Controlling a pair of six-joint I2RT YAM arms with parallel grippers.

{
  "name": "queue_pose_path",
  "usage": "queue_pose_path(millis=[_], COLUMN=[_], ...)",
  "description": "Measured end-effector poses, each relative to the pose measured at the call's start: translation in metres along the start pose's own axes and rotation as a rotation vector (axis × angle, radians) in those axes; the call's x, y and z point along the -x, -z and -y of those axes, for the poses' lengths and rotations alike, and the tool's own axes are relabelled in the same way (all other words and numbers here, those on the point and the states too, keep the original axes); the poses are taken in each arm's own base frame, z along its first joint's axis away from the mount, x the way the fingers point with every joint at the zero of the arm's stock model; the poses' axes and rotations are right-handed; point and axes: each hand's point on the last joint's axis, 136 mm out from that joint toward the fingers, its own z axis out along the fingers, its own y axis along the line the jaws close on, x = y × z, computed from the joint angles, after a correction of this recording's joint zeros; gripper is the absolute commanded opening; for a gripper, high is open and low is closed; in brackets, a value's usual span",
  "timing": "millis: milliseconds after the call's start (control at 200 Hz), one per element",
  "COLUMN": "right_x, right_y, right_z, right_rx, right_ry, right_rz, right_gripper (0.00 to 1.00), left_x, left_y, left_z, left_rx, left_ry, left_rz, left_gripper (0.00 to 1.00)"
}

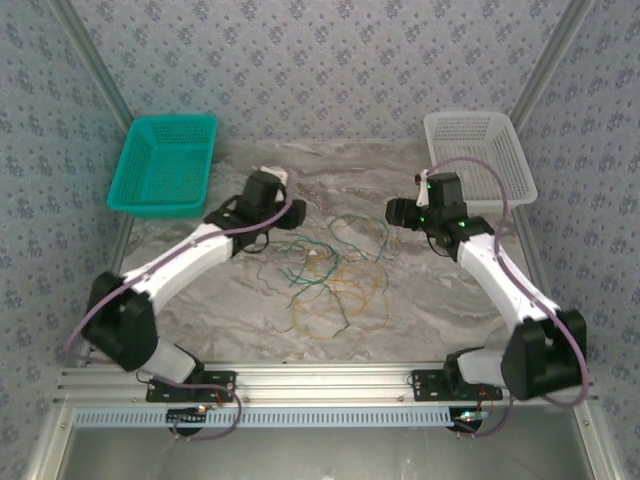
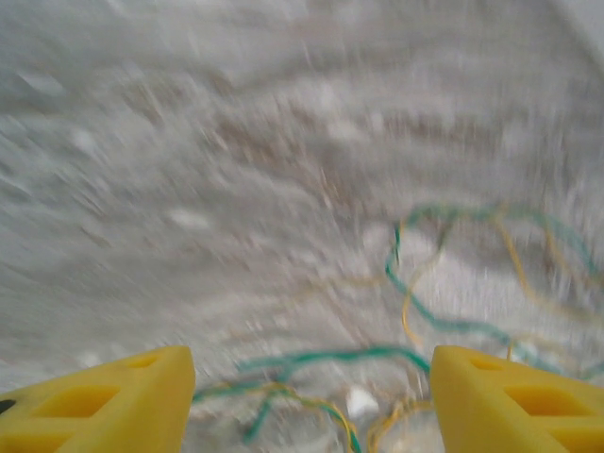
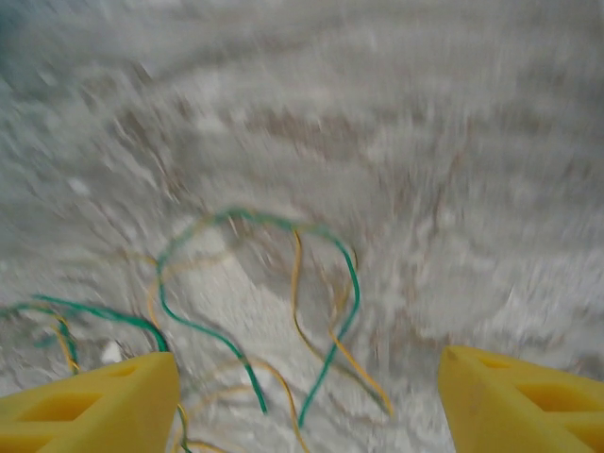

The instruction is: Untangle the cables

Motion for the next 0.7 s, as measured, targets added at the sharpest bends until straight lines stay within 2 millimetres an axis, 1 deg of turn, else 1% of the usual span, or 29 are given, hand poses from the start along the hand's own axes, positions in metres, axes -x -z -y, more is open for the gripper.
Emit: queue_pose_path(millis=[35,70,110,145,255,375,460,590,640,700], right_x=[-0.009,-0.017,-0.024,-0.028,-0.034,-0.05,-0.061,-0.072,-0.075,-0.078], right_y=[-0.009,-0.017,-0.026,-0.034,-0.056,-0.068,-0.076,-0.088,-0.092,-0.096], right_z=[0.003,0.005,0.007,0.007,0.009,0.014,0.018,0.016,0.014,0.011], right_rx=[-0.002,-0.001,0.002,0.001,0.005,0.0,-0.012,-0.013,-0.012,-0.009], right_ry=[-0.022,-0.042,-0.059,-0.073,-0.103,-0.136,-0.156,-0.167,-0.177,-0.173], right_rz=[-0.055,-0.103,-0.158,-0.204,-0.285,-0.355,-0.404,-0.442,-0.456,-0.467], right_gripper=[0.69,0.63,0.55,0.53,0.53,0.52,0.52,0.38,0.33,0.27], left_x=[-0.015,-0.029,-0.038,-0.044,-0.047,-0.052,-0.049,-0.039,-0.028,-0.003], left_y=[-0.009,-0.017,-0.022,-0.024,-0.025,-0.028,-0.028,-0.025,-0.018,-0.008], left_z=[0.006,0.011,0.017,0.021,0.021,0.011,0.007,0.009,0.013,0.022], left_rx=[-0.01,-0.019,-0.031,-0.039,-0.043,-0.003,0.008,-0.005,-0.008,-0.028], left_ry=[-0.014,-0.025,-0.031,-0.03,-0.009,-0.003,-0.001,0.009,0.018,0.035], left_rz=[-0.051,-0.096,-0.127,-0.141,-0.128,-0.122,-0.11,-0.105,-0.111,-0.086], left_gripper=[0.67,0.67,0.67,0.67,0.68,0.69,0.72,0.73,0.73,0.73])
